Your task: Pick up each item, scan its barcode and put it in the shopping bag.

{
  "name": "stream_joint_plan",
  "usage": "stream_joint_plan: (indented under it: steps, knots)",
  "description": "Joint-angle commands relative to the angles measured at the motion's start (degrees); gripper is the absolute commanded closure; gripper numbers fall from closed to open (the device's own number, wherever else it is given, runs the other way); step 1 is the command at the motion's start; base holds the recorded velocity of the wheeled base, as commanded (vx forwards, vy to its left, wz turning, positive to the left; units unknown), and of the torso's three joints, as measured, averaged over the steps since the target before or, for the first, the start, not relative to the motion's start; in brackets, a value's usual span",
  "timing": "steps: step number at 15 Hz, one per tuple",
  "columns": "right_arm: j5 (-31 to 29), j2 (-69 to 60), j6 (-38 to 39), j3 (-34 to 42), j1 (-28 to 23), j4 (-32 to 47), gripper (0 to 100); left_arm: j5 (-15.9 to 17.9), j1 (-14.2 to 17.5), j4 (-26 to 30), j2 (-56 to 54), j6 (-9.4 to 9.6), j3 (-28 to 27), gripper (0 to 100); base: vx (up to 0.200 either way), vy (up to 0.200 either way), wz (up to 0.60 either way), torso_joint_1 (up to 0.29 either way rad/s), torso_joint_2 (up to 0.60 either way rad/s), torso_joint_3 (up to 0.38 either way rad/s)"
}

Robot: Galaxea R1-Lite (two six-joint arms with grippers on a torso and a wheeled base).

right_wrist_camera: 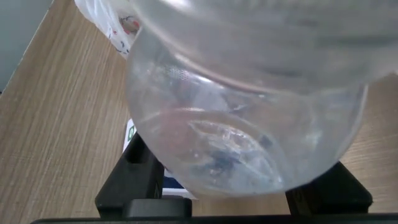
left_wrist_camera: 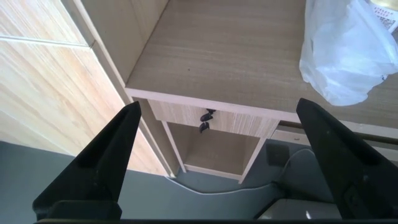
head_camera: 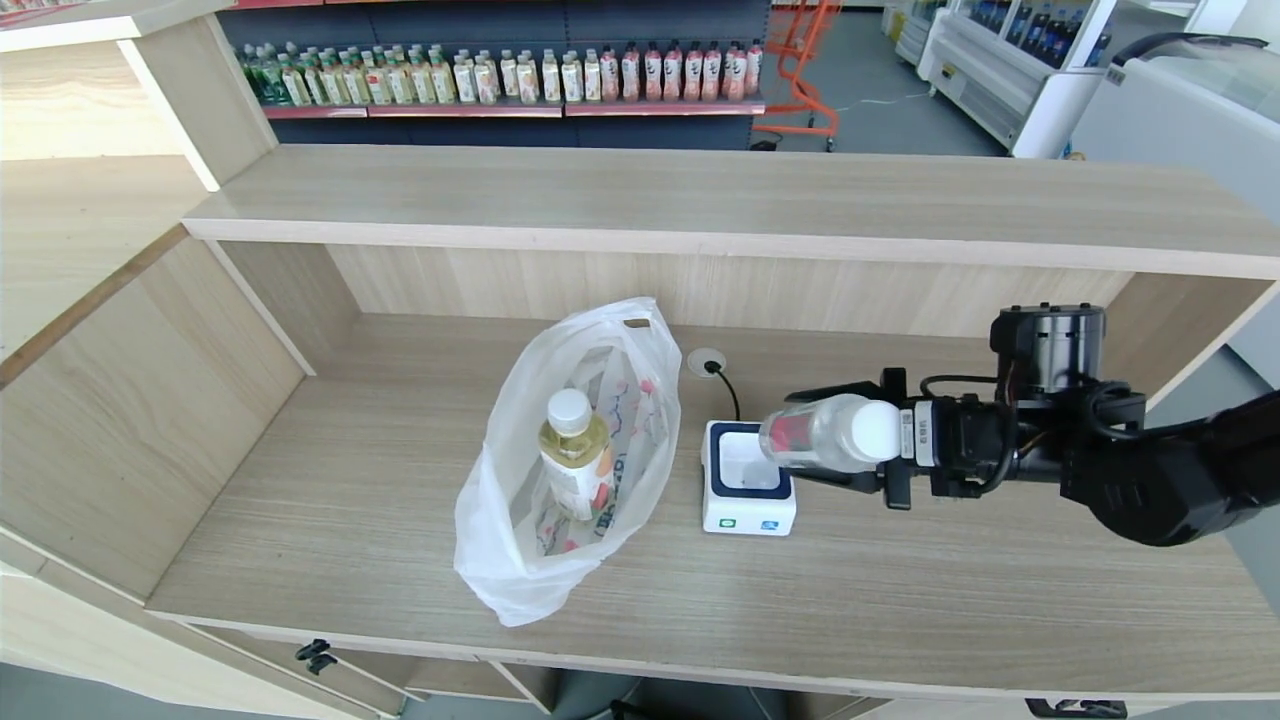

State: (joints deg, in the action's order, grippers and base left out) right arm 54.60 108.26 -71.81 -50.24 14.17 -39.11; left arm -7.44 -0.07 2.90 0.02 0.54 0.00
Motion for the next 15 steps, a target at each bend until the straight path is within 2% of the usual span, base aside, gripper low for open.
stream_joint_plan:
  steps: [1,8,15]
  knots:
    - [0.9,4.6,-2.6,-1.0,0.1,0.0,100,0.0,0.0,0.0,0.0,-0.01,0.0,0,0.0,0.0,0.0,0.0,0.0,0.0]
    - [7.7,11.9,-8.3,-11.2,0.3,0.0,100,0.0,0.0,0.0,0.0,-0.01,0.0,0,0.0,0.0,0.0,0.0,0.0,0.0]
    - [10.1,12.9,-8.7,-12.3,0.3,-0.3,100,0.0,0.0,0.0,0.0,-0.01,0.0,0,0.0,0.0,0.0,0.0,0.0,0.0]
